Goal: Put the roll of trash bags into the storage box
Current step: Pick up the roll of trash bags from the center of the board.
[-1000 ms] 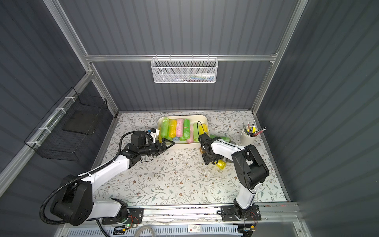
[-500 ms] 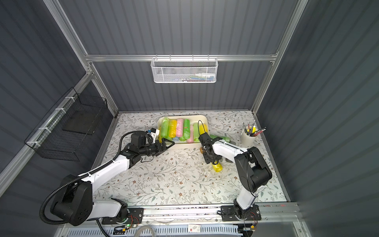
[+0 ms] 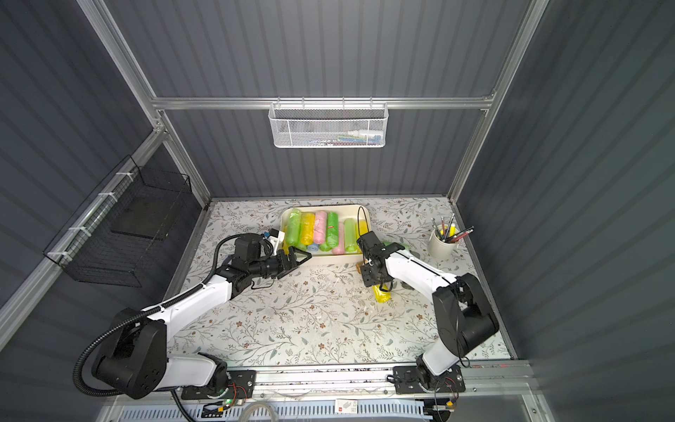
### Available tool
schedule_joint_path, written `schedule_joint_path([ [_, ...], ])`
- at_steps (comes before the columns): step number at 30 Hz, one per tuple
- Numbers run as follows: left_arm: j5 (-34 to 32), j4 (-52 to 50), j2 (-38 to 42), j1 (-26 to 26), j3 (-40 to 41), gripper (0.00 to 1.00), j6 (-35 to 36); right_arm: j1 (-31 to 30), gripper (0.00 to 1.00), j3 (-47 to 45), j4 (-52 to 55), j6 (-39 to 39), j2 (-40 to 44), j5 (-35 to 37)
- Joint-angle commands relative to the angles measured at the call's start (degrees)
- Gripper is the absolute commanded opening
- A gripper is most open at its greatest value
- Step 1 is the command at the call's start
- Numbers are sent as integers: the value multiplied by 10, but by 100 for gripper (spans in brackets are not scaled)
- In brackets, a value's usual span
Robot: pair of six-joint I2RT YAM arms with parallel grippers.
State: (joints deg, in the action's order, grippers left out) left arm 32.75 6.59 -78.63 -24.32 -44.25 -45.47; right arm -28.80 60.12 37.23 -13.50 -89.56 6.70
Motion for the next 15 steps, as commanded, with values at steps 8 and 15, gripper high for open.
schedule_joint_path([
  [8, 19, 35, -24, -2, -15, 100, -8, 2, 51, 18, -34, -41, 70, -85],
  [15, 26, 51, -36, -4, -23, 100, -15, 2, 52, 48, -59, -64, 64, -119],
])
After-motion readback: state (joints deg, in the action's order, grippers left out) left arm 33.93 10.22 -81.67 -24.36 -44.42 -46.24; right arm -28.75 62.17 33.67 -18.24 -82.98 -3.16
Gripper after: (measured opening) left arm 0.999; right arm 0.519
